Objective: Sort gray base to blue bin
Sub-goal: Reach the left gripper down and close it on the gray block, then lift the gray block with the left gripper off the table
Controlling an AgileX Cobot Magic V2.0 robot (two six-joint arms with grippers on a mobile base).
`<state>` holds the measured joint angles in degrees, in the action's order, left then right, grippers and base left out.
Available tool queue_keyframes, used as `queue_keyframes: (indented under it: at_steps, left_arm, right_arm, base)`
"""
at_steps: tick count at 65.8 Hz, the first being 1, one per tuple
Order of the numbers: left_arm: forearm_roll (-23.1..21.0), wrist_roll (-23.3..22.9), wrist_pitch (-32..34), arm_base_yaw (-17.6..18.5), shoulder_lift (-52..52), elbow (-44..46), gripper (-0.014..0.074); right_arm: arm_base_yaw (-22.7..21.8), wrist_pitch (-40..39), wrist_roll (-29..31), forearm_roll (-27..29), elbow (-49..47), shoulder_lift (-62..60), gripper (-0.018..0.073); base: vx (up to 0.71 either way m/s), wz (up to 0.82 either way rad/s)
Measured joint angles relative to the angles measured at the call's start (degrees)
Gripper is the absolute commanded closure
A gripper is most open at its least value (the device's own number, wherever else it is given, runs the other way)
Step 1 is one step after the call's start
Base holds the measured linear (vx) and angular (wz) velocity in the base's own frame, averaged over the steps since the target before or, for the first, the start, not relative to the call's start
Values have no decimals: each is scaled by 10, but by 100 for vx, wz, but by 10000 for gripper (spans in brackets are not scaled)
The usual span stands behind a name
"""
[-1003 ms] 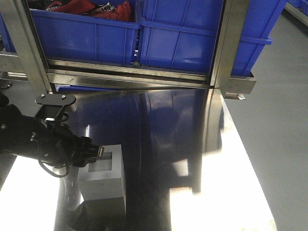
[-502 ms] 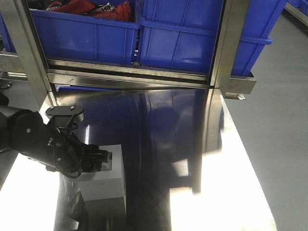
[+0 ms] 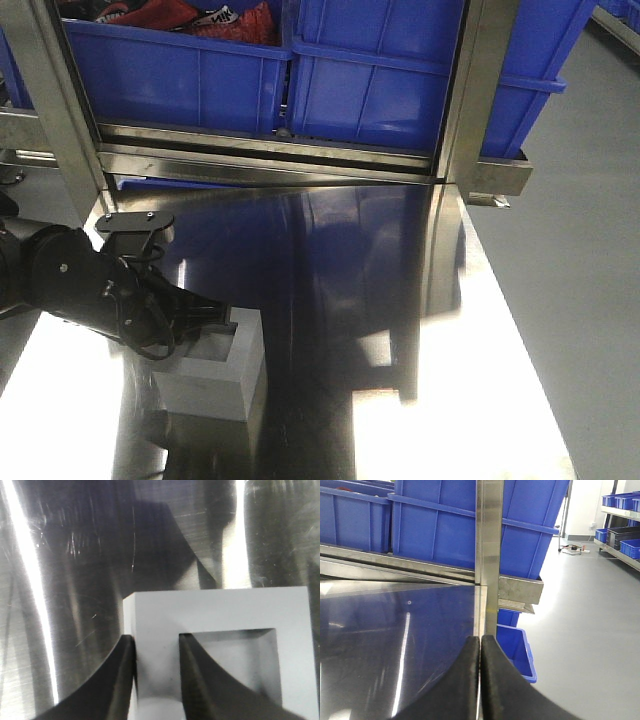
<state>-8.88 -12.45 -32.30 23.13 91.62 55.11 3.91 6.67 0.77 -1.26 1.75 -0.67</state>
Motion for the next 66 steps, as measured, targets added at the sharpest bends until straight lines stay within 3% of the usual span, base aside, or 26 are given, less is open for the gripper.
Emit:
queue_keyframes:
  at_steps: [25,52,66]
  left_arm:
    - [19,1,-13,0,-68,-7,602]
    - [89,1,78,0,-367,-124,602]
    - [98,1,97,0,-551,-213,602]
  right_arm:
    - [0,0,0,0,0,0,568]
    - [0,0,0,0,0,0,568]
    - [0,0,0,0,0,0,568]
  base:
    - [0,0]
    - [0,0]
    - [0,0]
